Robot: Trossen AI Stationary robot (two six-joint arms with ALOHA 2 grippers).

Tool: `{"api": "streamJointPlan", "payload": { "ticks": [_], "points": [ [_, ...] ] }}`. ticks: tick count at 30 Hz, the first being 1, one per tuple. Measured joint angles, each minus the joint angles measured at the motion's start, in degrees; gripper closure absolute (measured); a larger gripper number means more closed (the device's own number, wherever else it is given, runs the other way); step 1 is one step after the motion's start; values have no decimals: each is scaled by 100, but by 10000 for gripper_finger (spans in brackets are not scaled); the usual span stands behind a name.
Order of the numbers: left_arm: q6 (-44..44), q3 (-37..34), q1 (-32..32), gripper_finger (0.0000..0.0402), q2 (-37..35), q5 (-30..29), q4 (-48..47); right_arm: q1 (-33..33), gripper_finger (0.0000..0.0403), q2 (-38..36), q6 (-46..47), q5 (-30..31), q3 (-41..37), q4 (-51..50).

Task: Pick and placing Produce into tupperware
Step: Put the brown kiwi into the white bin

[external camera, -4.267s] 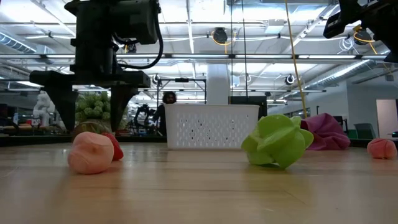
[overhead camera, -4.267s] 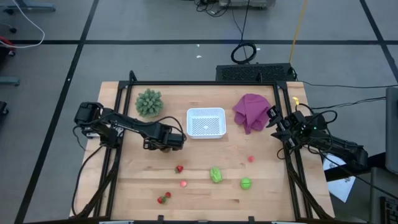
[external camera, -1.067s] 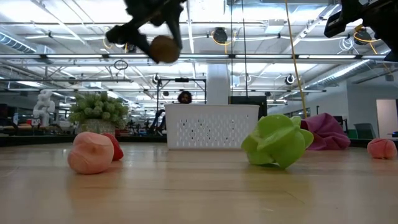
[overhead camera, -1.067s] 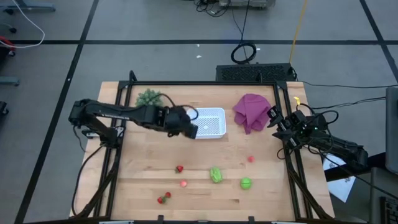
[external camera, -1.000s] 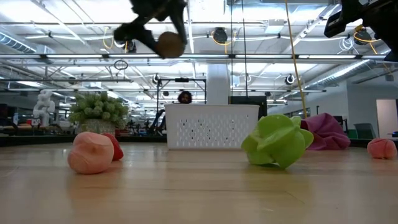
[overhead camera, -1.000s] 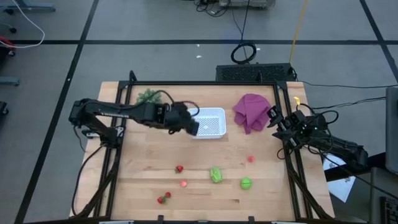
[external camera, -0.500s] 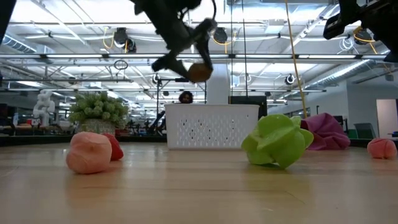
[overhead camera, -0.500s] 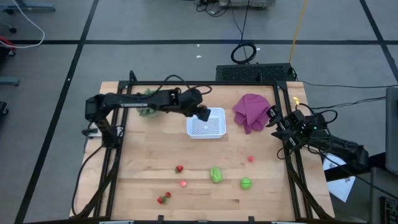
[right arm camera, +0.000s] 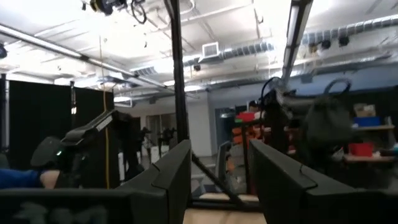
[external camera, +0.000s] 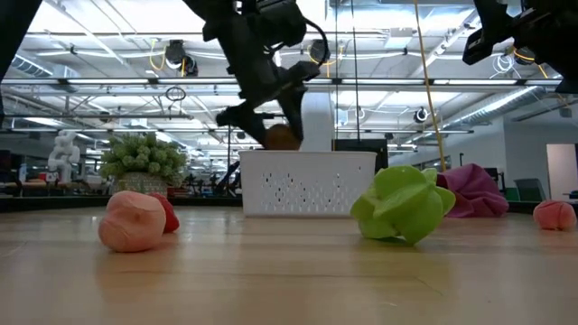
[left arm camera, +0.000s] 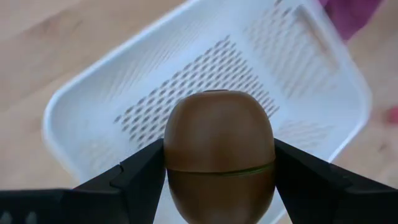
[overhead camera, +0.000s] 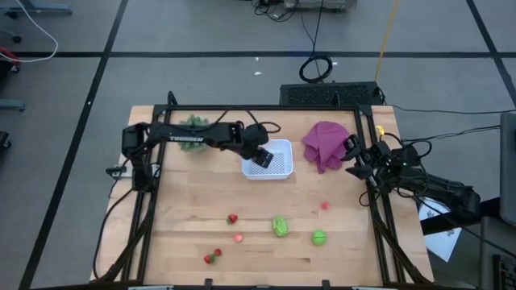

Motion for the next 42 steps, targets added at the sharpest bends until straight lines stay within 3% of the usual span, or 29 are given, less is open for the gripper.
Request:
{"api": "streamJointPlan", "payload": {
  "ticks": [17,25,42],
  "points": [
    [181,6,-69,131,125,-434,-12,0,252,11,-16,132,0,28],
    [156,-1,20,131,515,-48,292,0,252,18,-13,129,0,-17],
    [162,-3,34,131,643,-69,262,0,252,18,-14,128,0,-39]
  ]
}}
